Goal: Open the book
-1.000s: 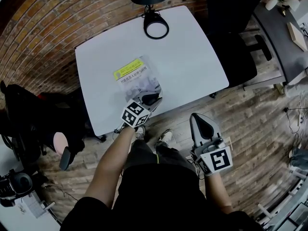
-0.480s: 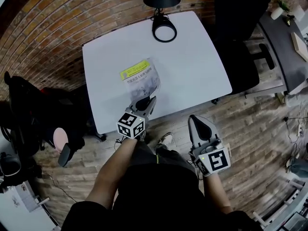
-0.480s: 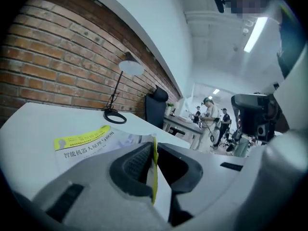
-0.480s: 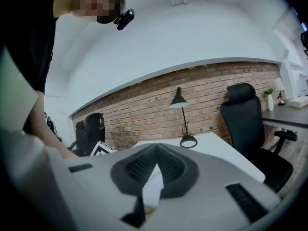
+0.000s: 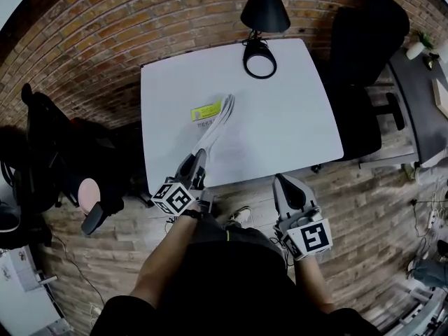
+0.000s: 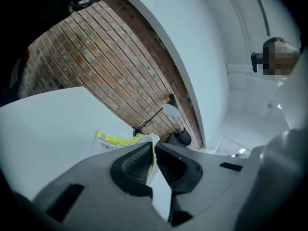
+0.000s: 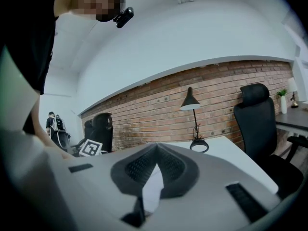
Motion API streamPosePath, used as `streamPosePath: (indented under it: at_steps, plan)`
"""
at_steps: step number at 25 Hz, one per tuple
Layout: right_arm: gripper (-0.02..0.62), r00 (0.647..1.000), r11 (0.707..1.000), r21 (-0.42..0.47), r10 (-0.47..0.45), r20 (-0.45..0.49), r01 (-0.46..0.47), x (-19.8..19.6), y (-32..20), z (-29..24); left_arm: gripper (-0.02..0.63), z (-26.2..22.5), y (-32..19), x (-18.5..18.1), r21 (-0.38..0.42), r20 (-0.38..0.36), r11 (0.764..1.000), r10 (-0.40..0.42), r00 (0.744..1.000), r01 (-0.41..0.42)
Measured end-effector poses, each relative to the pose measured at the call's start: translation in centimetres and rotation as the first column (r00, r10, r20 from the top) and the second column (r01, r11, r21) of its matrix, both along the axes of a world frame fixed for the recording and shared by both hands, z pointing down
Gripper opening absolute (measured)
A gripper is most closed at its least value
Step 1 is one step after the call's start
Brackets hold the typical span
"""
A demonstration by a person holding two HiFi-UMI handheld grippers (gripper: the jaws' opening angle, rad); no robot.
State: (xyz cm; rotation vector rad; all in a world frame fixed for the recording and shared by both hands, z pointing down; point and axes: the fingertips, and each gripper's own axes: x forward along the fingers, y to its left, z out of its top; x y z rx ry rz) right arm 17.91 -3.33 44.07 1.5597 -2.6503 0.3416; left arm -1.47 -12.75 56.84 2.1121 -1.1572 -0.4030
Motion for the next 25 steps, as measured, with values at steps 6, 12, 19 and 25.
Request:
streamPosePath:
  at_steps: [6, 12, 19, 25]
  plan:
    - [0.014, 0.999, 0.999, 0.017, -0.032, -0.027, 0.032, -0.9, -1.2, 0.2, 0.034, -1.1, 0.2, -5.4, -0.023, -0.152, 0.986, -0.166, 0.974, 0.164]
    - [0.014, 0.998, 0.998, 0.021, -0.058, -0.022, 0.059, -2.4, -2.3, -0.2, 0.034, -2.8, -0.2, -10.4, -0.042, -0.331, 0.954, -0.294, 0.897, 0.297]
    - [0.014, 0.997, 0.997, 0.016, -0.076, -0.011, 0.076, -3.7, -3.2, 0.0, 0.035, -1.4, -0.5, -17.1, -0.063, -0.336, 0.907, -0.413, 0.846, 0.417]
    - [0.013, 0.995, 0.996, -0.002, -0.093, -0.023, 0.093, -6.0, -4.2, -0.2, 0.035, -0.9, -1.1, -20.2, -0.061, -0.312, 0.897, -0.434, 0.846, 0.438]
